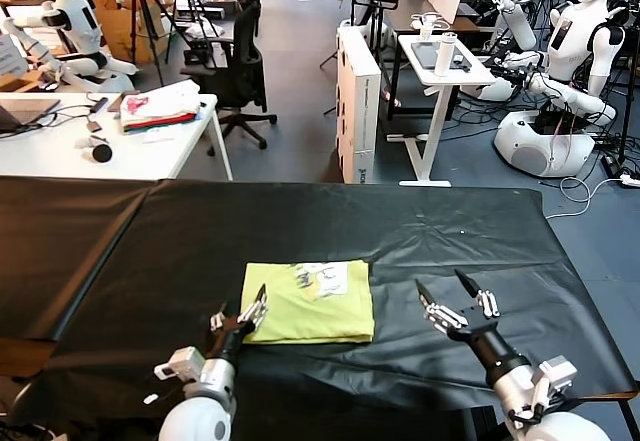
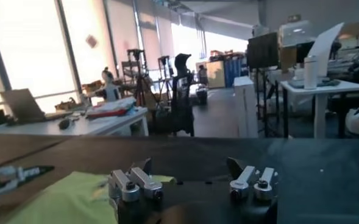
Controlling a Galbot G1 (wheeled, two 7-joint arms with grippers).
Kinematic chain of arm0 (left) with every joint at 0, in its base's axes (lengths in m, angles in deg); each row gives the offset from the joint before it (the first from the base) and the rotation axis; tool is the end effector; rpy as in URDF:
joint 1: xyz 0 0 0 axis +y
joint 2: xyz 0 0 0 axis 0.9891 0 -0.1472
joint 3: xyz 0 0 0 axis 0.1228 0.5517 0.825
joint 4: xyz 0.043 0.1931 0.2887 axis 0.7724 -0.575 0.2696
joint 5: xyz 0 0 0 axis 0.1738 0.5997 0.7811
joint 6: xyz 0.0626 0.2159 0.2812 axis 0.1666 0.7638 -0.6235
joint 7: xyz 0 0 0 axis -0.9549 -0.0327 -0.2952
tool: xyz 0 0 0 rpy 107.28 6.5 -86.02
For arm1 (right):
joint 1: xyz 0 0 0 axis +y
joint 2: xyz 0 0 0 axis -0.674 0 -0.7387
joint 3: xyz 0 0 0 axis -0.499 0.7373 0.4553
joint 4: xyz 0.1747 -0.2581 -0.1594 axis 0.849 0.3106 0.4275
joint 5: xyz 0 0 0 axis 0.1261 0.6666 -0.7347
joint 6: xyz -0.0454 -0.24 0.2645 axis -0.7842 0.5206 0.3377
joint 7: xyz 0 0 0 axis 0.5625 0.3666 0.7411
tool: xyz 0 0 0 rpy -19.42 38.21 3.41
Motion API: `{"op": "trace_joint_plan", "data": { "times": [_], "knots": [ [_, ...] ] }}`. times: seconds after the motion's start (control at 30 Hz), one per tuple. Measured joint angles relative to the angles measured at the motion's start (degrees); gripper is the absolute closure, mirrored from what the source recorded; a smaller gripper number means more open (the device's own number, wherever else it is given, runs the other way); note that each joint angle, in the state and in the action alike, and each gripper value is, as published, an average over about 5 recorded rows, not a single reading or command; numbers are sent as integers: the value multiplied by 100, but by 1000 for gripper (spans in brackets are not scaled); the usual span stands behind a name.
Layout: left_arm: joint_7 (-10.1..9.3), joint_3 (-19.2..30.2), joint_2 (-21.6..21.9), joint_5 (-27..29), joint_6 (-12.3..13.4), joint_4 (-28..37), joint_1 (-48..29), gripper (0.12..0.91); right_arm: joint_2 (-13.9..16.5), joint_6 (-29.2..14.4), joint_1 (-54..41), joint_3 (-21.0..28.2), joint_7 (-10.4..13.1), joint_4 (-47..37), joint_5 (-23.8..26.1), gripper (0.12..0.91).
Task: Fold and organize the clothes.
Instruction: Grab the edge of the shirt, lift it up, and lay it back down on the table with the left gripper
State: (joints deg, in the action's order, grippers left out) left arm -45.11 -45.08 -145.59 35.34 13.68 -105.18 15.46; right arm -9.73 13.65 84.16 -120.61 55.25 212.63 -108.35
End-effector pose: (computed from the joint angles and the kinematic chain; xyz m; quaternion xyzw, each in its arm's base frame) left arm 0.2171 -0.0042 -0.3451 -0.0043 -0.9667 0.2176 0.1348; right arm 0.1730 -0.0912 -0.2422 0.1535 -0.9854 -0.0600 0.0434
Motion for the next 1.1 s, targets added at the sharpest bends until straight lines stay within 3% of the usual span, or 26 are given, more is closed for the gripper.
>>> {"op": "trace_joint_plan", "data": {
  "times": [0.4, 0.57, 0.8, 1.03, 1.1],
  "knots": [
    [30, -6, -34, -238, 77, 94, 38, 142, -40, 24, -13, -59, -6, -20, -9, 118],
    [24, -5, -81, -276, 47, 10, 128, 301, -39, 41, -83, -14, -8, -70, -2, 118],
    [25, -8, -113, -289, 42, -9, 139, 420, -40, 55, -158, 66, -17, -136, 23, 118],
    [9, -9, -111, -512, -92, -124, 151, 802, -73, 55, -193, 88, -18, -234, 67, 118],
    [-15, -9, -111, -623, -183, -184, 156, 837, -83, 55, -212, 101, -15, -263, 88, 118]
  ]
}}
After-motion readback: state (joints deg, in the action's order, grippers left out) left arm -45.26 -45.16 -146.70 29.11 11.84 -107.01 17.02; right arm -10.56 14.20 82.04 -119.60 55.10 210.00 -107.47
